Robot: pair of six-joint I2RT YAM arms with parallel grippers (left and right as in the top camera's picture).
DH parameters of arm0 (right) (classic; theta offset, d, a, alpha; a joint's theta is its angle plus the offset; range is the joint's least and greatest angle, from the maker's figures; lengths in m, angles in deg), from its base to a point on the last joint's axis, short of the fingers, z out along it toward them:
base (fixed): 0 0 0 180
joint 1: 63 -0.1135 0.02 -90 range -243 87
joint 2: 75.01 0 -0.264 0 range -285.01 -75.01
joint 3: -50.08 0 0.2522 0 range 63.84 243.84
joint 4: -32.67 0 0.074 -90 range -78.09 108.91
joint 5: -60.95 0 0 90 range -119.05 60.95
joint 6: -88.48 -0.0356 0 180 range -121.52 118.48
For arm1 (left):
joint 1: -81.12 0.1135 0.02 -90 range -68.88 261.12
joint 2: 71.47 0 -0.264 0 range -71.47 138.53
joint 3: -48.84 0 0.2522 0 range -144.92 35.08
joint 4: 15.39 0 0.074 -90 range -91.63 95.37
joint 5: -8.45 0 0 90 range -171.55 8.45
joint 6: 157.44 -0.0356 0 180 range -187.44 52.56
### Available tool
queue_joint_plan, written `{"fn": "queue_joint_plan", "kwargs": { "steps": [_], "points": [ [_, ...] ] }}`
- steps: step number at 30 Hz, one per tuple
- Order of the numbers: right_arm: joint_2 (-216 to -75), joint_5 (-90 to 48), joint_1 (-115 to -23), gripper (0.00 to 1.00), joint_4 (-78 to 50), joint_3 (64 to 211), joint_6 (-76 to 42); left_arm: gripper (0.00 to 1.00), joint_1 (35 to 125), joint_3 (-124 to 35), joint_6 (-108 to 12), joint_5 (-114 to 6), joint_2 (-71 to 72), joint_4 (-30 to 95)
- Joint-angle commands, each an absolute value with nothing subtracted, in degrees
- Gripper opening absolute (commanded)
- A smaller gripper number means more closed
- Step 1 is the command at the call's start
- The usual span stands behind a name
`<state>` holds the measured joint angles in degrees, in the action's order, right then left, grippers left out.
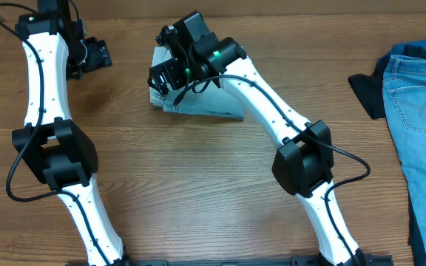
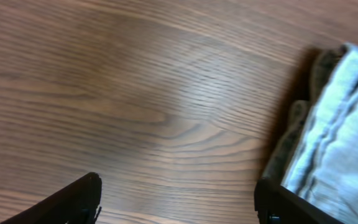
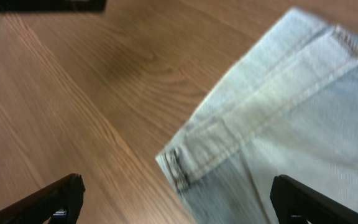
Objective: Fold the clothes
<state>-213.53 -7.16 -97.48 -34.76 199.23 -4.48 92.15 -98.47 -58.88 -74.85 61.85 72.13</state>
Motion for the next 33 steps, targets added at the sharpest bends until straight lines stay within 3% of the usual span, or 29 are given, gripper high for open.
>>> {"fn": "queue_joint_plan", "kwargs": {
  "steps": [1,2,4,5,6,7,8,10,11,20,33],
  "points": [
    [-210.20,-6.33,-93.13,1.00,-38.19,202.75,-4.59,0.71,92.04,-101.34,-60.61,-61.94,60.32,71.84],
    [-209.35,-7.43,-91.95,1.00,-39.83,202.97,-4.83,0.68,91.74,-101.34,-61.72,-57.24,59.90,71.56],
    [-207.52,-9.74,-89.11,1.00,-44.07,203.10,-4.83,0.53,90.58,-101.34,-62.57,-50.50,59.38,70.99],
    [-206.64,-10.62,-87.07,1.00,-47.30,203.10,-4.81,0.33,89.48,-101.34,-62.57,-48.84,59.31,70.95],
    [-206.36,-11.05,-85.67,0.93,-49.56,203.10,-4.79,0.04,88.61,-101.32,-62.60,-49.17,59.31,71.17],
    [-206.27,-11.21,-84.01,0.76,-52.59,203.10,-4.77,0.04,87.41,-101.25,-62.57,-50.59,59.38,71.69],
    [-206.27,-11.21,-82.83,0.49,-54.76,203.04,-4.77,0.04,86.34,-101.03,-62.60,-52.38,59.44,71.91],
    [-206.49,-11.12,-80.69,0.14,-57.73,202.23,-4.51,0.04,83.76,-100.49,-62.73,-56.01,59.47,71.80],
    [-206.64,-10.97,-79.86,0.04,-58.25,201.51,-4.13,0.04,81.97,-100.07,-62.81,-57.59,59.47,71.32],
    [-206.90,-4.96,-79.16,0.04,-52.57,199.10,-4.16,0.04,70.56,-99.90,-63.67,-69.91,60.27,65.75],
    [-206.93,6.06,-79.44,0.04,-39.79,187.89,-4.57,0.04,69.57,-99.33,-64.85,-71.42,68.14,61.00]
  ]
}}
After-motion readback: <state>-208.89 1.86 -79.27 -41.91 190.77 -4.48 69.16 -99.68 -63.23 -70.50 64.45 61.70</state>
